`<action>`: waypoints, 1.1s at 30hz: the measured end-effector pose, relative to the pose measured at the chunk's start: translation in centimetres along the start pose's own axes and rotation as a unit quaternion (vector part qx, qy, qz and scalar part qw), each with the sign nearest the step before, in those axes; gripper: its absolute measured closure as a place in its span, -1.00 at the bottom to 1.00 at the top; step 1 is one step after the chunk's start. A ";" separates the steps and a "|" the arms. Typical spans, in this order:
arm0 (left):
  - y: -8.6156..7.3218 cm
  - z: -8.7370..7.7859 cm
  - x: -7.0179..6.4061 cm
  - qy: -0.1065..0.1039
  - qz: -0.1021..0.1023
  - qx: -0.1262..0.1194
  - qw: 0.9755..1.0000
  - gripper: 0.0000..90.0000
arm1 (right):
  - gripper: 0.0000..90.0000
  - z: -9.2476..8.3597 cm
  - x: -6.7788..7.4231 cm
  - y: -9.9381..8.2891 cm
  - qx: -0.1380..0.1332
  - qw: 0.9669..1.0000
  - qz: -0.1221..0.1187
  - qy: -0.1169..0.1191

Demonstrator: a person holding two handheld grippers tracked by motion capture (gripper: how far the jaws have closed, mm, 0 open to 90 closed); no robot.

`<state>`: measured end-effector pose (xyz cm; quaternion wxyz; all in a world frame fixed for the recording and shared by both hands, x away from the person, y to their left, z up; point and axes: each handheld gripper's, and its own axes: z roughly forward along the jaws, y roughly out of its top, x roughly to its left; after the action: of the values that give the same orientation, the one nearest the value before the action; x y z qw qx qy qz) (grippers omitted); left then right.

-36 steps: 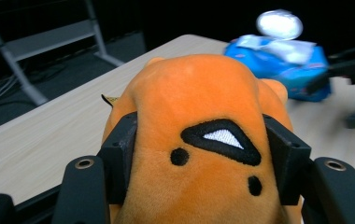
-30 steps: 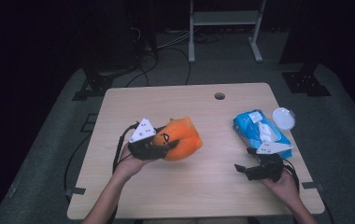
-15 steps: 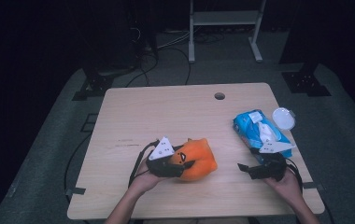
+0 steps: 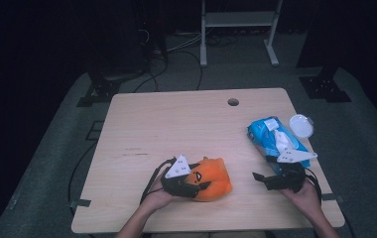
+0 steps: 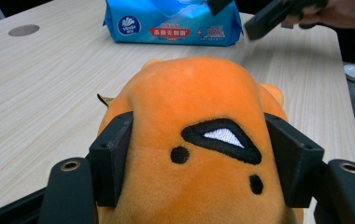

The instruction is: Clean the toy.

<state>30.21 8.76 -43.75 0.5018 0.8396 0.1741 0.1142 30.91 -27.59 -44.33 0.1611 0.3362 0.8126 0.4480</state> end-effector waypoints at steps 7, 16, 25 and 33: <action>0.0 0.1 -0.1 -0.002 0.011 0.009 1.000 -0.35 | -0.68 -1.5 0.4 1.4 -0.043 0.999 0.000 0.005; -0.3 0.3 0.2 -0.007 0.009 0.013 1.000 -0.42 | -0.68 -2.8 -2.0 2.9 -0.061 0.998 0.007 -0.025; -0.4 0.5 0.1 -0.007 0.009 0.012 1.000 -0.47 | -0.67 -3.4 -5.4 4.0 -0.050 0.996 0.011 -0.072; -0.5 0.5 0.2 -0.012 0.008 0.012 1.000 -0.49 | -0.44 -2.4 -8.3 3.6 -0.021 0.994 0.034 -0.102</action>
<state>30.51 8.67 -44.45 0.4929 0.8480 0.1630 0.1064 36.97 -33.47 -40.35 0.2347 0.4039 0.7705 0.4337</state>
